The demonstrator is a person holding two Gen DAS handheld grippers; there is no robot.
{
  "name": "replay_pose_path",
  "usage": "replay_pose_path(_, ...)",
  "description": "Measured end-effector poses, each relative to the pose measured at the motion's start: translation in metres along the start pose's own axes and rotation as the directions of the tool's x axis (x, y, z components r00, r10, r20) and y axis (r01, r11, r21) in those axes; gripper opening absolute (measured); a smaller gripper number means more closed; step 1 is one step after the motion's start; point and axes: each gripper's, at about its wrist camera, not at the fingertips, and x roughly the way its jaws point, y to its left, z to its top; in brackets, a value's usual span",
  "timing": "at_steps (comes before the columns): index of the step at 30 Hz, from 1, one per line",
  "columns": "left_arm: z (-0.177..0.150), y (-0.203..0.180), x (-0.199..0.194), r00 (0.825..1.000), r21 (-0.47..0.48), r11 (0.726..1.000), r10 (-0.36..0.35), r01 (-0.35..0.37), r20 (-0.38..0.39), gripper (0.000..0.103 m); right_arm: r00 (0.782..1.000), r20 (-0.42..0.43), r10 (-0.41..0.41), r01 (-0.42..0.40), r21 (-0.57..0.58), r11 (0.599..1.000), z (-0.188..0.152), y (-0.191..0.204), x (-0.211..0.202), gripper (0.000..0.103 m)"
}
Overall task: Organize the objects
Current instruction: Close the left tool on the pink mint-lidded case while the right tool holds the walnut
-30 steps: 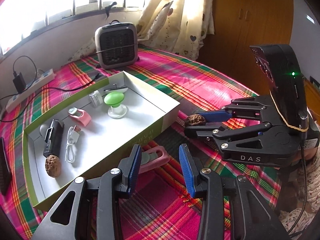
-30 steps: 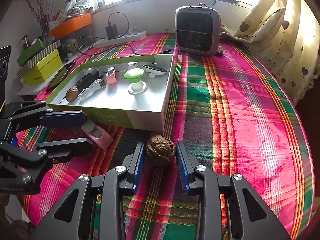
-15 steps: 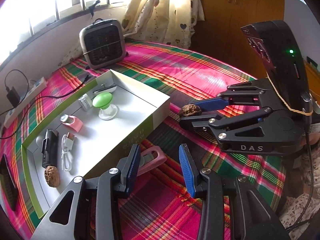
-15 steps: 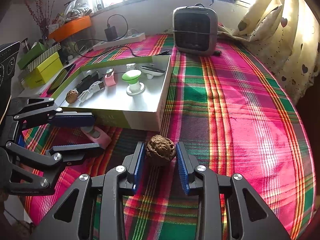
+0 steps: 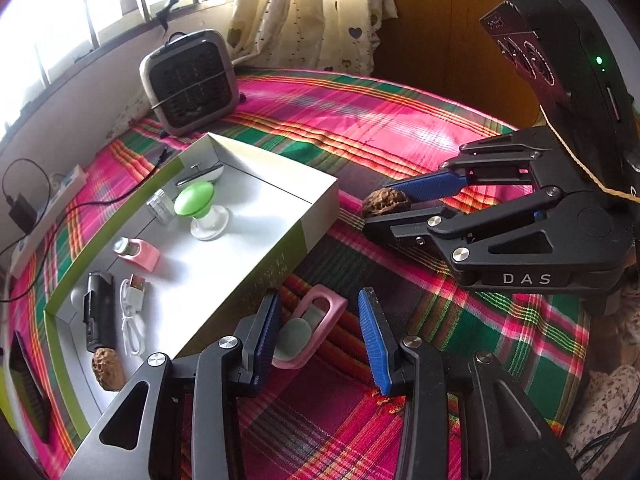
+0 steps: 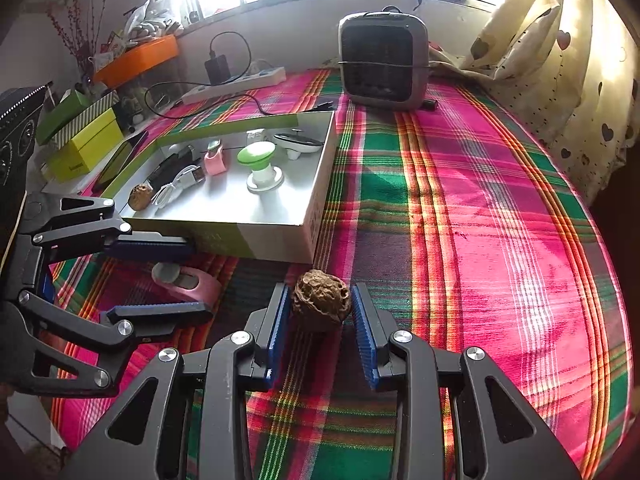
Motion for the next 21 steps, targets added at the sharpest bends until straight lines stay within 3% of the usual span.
replay_pose_path(4,-0.004,-0.002,-0.001,1.0,-0.015,1.0,-0.024,0.024,-0.012,0.037,1.0,-0.002,-0.001,0.001,0.001,1.0,0.0,0.0,0.0,0.033)
replay_pose_path(8,-0.008,0.005,0.005,0.999,-0.069,0.998,-0.004,0.002,-0.034,0.037,1.0,-0.004,-0.003,0.003,-0.006,1.0,0.0,0.001,0.0,0.033)
replay_pose_path(15,-0.009,0.011,0.006,1.0,-0.15,0.989,-0.007,0.005,-0.015,0.036,1.0,-0.002,-0.008,0.008,-0.007,1.0,0.0,0.002,0.0,0.033)
replay_pose_path(21,-0.009,0.015,0.006,1.0,-0.201,0.979,0.017,-0.018,-0.008,0.022,1.0,-0.006,-0.009,0.009,-0.01,1.0,0.0,0.005,0.0,0.033)
